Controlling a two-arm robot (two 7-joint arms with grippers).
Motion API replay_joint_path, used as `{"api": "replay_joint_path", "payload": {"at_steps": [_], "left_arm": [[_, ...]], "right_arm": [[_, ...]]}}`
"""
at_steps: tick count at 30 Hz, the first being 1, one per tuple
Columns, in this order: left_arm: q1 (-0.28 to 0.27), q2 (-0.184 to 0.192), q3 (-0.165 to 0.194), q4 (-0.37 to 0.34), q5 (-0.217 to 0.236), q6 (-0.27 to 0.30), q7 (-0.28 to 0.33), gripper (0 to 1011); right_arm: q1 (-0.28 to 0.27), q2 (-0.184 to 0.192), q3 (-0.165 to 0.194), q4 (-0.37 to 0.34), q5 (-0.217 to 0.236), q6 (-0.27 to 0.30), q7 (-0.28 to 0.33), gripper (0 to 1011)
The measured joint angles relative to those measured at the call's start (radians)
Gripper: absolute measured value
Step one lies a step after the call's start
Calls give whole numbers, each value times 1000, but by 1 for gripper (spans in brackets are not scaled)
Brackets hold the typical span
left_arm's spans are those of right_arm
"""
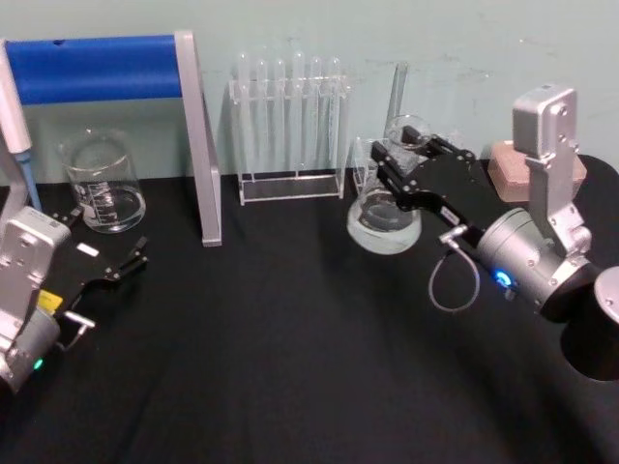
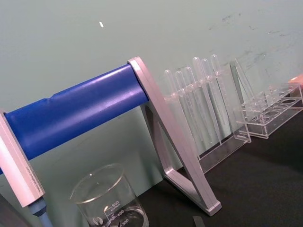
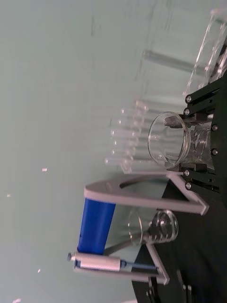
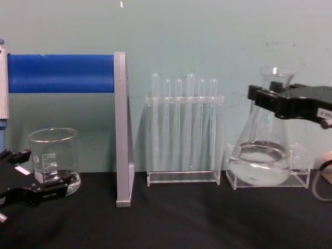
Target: Grasp the erlenmeyer flask with one hand, shake it three times, then place it back.
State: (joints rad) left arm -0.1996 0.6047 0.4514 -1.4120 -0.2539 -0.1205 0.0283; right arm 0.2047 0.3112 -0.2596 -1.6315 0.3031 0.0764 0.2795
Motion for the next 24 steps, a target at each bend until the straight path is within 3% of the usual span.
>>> {"api": "replay_joint_path", "payload": {"at_steps": [24], "left_arm": [[0,0,0,0,0,0,0,1001]], "right_arm": [[8,-42,-155,-37,10,0,81,450]]}}
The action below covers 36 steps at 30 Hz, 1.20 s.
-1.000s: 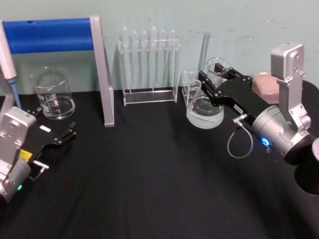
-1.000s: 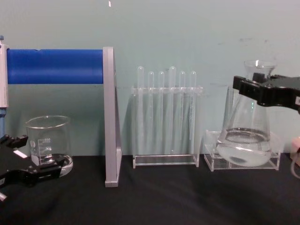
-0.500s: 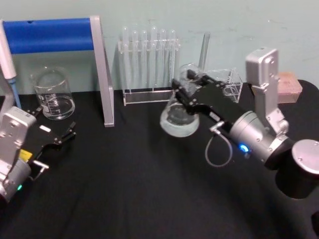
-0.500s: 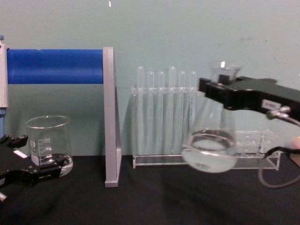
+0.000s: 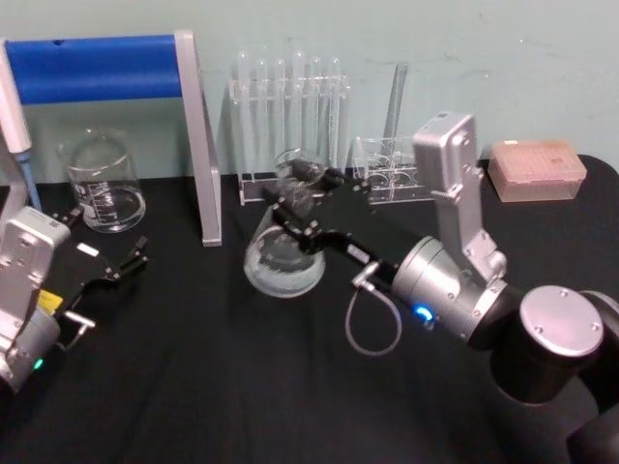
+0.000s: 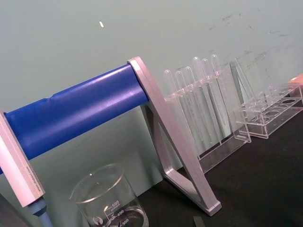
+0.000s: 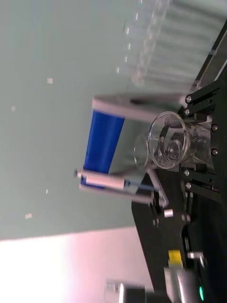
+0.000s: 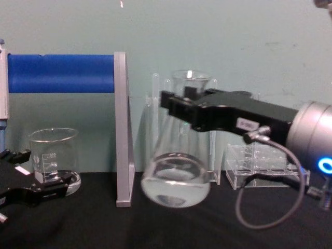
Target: Grasp the erlenmeyer flask with one hand, shake it three times, then place it back.
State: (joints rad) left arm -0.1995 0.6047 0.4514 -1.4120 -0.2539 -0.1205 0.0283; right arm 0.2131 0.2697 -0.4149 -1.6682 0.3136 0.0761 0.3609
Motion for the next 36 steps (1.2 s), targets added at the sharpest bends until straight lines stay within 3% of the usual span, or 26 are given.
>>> {"api": "replay_joint_path", "payload": {"at_steps": [9,19,25,36], "left_arm": [[0,0,0,0,0,0,0,1001],[0,0,0,0,0,0,0,1001],[0,0,0,0,0,0,0,1001],[0,0,0,0,0,0,0,1001]], "right_arm": [[-1,9,-74,-21,-1,4,40,450],[-3,23,-112,-34,0,8,58,450],[0,26,-110,-31,3,8,49,450],[7,31,-51,-9,1,2,-5,450]]}}
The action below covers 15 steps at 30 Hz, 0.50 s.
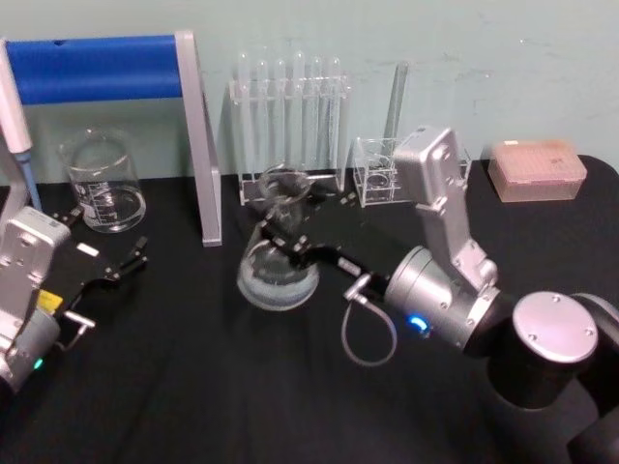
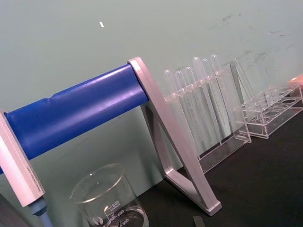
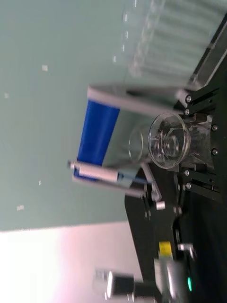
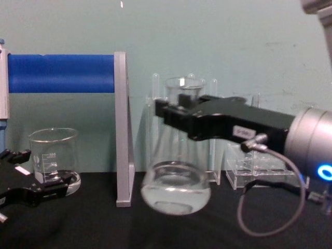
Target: Grasp the erlenmeyer flask with one hand, shake it three times, then place it back.
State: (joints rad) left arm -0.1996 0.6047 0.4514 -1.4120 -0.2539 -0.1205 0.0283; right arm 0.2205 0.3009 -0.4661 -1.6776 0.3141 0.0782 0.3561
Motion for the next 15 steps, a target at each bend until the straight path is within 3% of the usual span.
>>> {"api": "replay_joint_path", "payload": {"at_steps": [15], "left_arm": [[0,0,0,0,0,0,0,1001]], "right_arm": [[-2,11,119,24,-11,-12,-66,450]]}}
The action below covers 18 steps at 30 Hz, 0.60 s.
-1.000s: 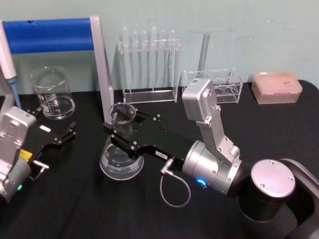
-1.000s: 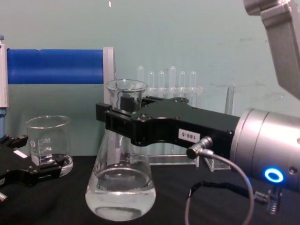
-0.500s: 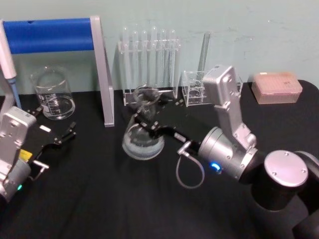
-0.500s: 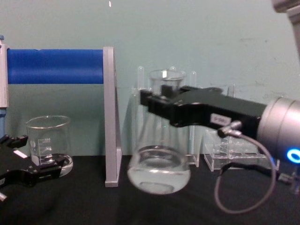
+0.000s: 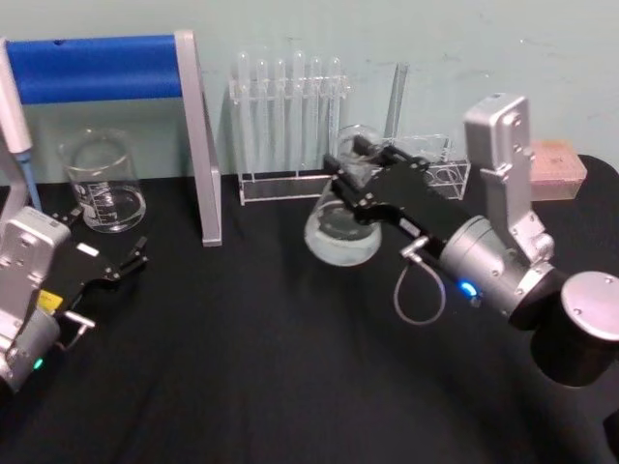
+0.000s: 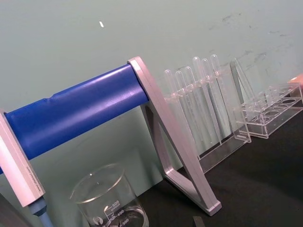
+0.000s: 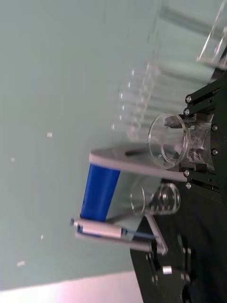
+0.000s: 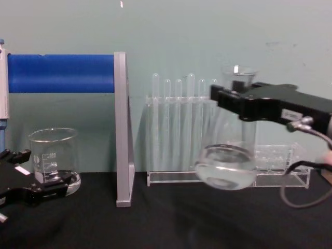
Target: Grasp the erlenmeyer flask with one hand, shake it three times, then place it back.
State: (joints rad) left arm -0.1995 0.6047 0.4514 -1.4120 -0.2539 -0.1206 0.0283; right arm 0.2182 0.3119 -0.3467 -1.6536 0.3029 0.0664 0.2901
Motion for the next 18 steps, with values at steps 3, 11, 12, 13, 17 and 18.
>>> {"api": "replay_joint_path", "payload": {"at_steps": [3,11,12,13,17,18], "left_arm": [[0,0,0,0,0,0,0,1001],[0,0,0,0,0,0,0,1001],[0,0,0,0,0,0,0,1001],[0,0,0,0,0,0,0,1001],[0,0,0,0,0,0,0,1001],[0,0,0,0,0,0,0,1001]], "right_arm": [[-5,2,25,2,-1,0,-12,450],[-21,7,84,7,-4,3,-38,450],[-22,7,89,8,-4,4,-41,450],[-24,7,94,8,-5,4,-43,450],[-29,6,112,11,-8,6,-49,450],[-31,5,117,12,-10,7,-50,450]]}}
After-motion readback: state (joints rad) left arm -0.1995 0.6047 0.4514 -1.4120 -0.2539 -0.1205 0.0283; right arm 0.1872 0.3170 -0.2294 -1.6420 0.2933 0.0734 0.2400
